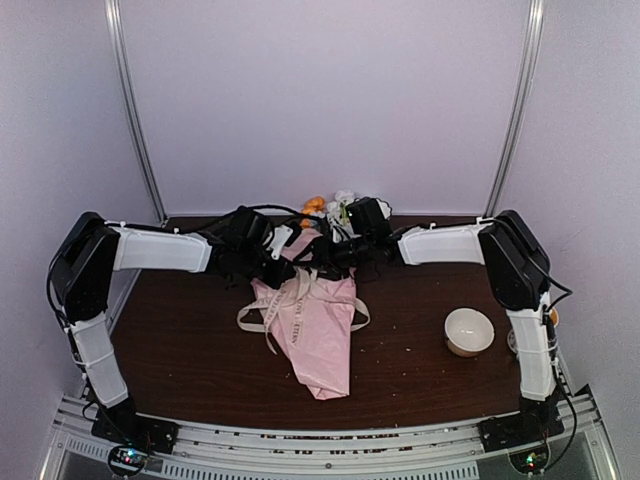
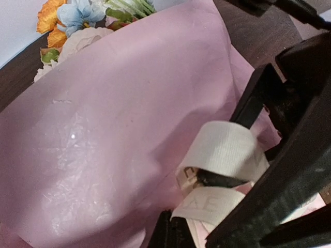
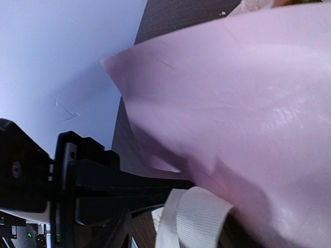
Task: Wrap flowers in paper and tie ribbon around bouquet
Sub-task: Cross the ribbon over the folded bouquet.
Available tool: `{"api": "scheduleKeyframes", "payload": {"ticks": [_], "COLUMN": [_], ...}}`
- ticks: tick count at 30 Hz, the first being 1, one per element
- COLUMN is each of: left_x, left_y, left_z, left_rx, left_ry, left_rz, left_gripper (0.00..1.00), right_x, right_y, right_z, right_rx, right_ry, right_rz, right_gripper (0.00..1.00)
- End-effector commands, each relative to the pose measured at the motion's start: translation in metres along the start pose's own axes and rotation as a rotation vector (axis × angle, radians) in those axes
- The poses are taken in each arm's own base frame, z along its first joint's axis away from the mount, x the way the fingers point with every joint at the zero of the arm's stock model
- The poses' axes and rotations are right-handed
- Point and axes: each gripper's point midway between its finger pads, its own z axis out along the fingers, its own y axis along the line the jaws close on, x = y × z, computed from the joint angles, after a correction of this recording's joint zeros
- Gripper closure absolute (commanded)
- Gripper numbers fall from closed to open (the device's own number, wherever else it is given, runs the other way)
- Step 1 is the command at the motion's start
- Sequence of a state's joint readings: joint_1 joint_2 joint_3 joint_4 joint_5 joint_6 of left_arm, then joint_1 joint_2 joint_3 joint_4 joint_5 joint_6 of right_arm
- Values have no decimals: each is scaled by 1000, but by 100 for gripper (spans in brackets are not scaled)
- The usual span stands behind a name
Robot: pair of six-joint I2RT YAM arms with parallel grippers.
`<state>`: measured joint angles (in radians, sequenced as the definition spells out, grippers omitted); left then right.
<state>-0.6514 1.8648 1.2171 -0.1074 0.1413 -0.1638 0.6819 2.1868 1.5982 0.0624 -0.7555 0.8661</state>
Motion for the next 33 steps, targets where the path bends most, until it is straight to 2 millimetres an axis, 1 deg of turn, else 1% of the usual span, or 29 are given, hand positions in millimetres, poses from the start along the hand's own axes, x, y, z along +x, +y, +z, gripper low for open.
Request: {"api": "scheduleKeyframes", "payload": {"ticks": [1,3,5,7,9,11,14,18,20,21,23,27,28,29,33], "left_x": [-6,-3,-1,0,0,-1,-2,0,1,1,1,0,-1,-1,-2], "left_y": [7,9,10,10,10,9,9,10,9,9,9,9,9,8,9], "left_z": [1,2,3,3,4,4,6,6,5,5,5,5,5,5,5], "left_rx": [-19,-19,-17,-13,-10,-4,-1,-2,0,1,1,2,4,6,7], "left_ry": [-17,-11,-7,-5,-6,-8,-8,-3,-1,-1,-1,-8,-10,-11,-12], "left_rz": [-21,-24,-27,-28,-30,-30,-31,-34,-33,-34,-31,-29,-28,-28,-29], "left_gripper": [100,100,100,100,100,100,100,100,100,100,100,100,100,100,100], "right_x": [-2,-2,-3,-4,-4,-6,-9,-6,-5,-6,-11,-32,-32,-31,-23], "right_y": [-9,-18,-23,-20,-11,-3,1,-6,-12,-12,-9,-21,-22,-22,-17], "right_z": [-20,-28,-37,-43,-46,-49,-51,-51,-57,-61,-75,-117,-121,-122,-113], "right_rx": [163,239,303,318,303,290,303,345,390,409,463,750,769,768,699], "right_ry": [2,-4,-15,-17,-16,-17,-16,8,13,6,-29,-133,-134,-133,-121], "right_rz": [-74,-99,-132,-167,-201,-232,-267,-272,-273,-287,-327,-431,-440,-446,-455], "right_gripper": [46,43,40,34,31,31,29,30,31,31,31,30,30,30,31]}}
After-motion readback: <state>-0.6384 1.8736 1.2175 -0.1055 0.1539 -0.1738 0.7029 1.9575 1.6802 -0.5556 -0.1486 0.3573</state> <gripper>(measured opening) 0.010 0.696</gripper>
